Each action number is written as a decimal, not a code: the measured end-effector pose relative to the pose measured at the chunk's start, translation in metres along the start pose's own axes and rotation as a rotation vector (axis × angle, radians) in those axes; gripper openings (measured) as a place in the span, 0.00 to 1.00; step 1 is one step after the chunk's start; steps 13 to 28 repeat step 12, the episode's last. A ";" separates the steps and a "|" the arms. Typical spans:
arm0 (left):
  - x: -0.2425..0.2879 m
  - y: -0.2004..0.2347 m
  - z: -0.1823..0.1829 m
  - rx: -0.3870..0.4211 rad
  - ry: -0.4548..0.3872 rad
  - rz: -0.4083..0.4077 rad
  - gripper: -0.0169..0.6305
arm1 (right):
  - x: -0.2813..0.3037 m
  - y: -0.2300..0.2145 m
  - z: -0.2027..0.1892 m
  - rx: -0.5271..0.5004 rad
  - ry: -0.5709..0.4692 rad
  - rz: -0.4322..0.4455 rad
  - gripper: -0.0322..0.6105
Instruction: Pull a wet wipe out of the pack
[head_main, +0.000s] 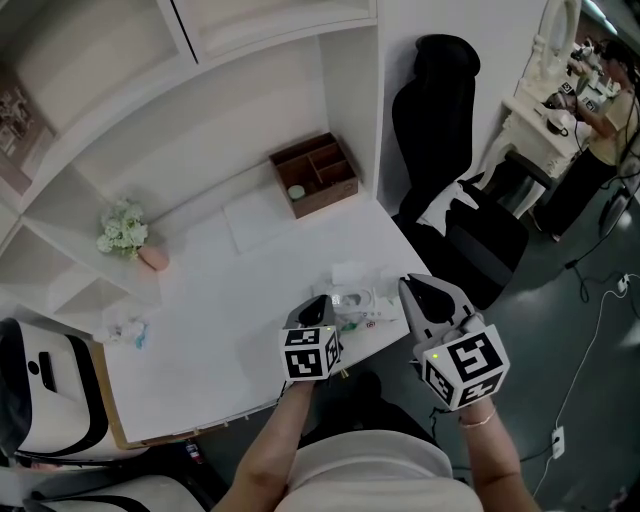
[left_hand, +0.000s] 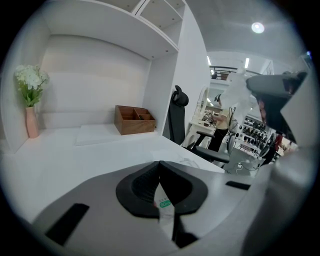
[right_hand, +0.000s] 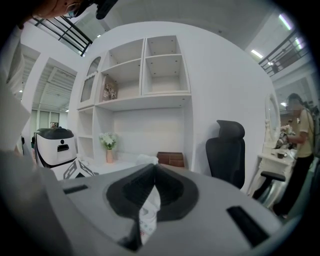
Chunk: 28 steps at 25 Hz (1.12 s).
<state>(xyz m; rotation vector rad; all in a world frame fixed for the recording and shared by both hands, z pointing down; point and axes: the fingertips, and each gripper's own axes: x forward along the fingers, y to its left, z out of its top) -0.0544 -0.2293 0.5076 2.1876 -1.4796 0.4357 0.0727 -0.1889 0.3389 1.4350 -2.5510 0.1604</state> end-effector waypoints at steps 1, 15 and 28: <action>0.000 0.000 0.000 -0.002 0.000 0.000 0.02 | 0.001 0.000 -0.001 0.001 0.003 0.000 0.06; 0.003 0.004 -0.001 -0.011 0.002 0.003 0.02 | 0.006 0.002 -0.004 -0.010 0.015 0.008 0.06; 0.003 0.004 -0.001 -0.011 0.002 0.003 0.02 | 0.006 0.002 -0.004 -0.010 0.015 0.008 0.06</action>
